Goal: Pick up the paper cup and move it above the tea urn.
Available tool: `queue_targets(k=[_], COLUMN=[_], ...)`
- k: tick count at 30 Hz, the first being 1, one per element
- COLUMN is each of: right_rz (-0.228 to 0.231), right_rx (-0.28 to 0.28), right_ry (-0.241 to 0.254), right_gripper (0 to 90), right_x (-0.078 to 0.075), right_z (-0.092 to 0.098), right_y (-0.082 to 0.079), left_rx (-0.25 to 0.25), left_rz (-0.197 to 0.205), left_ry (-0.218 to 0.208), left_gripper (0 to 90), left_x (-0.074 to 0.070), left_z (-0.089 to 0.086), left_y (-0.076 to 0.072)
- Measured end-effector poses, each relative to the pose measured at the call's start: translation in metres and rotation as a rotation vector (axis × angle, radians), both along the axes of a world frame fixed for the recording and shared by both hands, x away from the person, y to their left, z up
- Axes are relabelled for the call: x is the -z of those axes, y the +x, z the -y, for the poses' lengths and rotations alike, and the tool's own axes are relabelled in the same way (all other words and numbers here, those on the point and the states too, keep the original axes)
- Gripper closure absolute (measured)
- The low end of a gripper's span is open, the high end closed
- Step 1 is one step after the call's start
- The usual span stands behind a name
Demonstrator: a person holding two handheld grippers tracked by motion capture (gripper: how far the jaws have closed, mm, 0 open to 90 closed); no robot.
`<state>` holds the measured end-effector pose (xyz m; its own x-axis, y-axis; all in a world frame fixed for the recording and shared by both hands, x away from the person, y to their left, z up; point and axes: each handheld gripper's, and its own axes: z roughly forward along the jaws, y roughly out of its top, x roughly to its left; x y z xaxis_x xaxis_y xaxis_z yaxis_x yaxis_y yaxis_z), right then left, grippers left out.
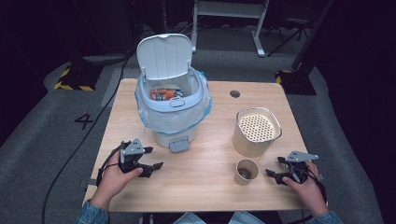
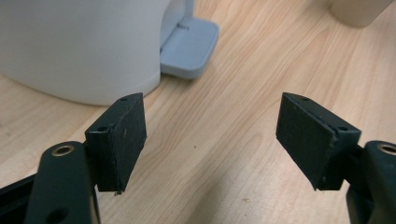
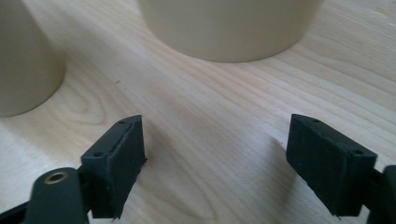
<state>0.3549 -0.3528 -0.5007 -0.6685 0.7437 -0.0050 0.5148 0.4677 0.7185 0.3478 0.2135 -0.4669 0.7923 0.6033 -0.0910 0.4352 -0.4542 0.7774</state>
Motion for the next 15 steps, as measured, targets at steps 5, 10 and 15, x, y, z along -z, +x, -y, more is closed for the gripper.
queue_targets(k=[5,10,15], right_rz=[-0.03,-0.023,-0.006], right_rx=[-0.059,-0.119,-0.147], right_ry=[0.027,0.048,0.075], right_gripper=[23.3,23.6,23.4], right_x=[-0.004,-0.008,-0.008], right_z=[-0.004,-0.01,-0.016], right_y=[-0.005,-0.01,-0.014], left_rx=[-0.005,-0.017,-0.035], left_rz=[-0.038,-0.08,-0.098], left_ry=[0.065,0.103,0.142], left_gripper=[26.4,26.5,25.5], left_x=[0.013,0.021,0.03], left_z=[0.005,0.005,0.005], left_y=[0.003,0.007,0.008])
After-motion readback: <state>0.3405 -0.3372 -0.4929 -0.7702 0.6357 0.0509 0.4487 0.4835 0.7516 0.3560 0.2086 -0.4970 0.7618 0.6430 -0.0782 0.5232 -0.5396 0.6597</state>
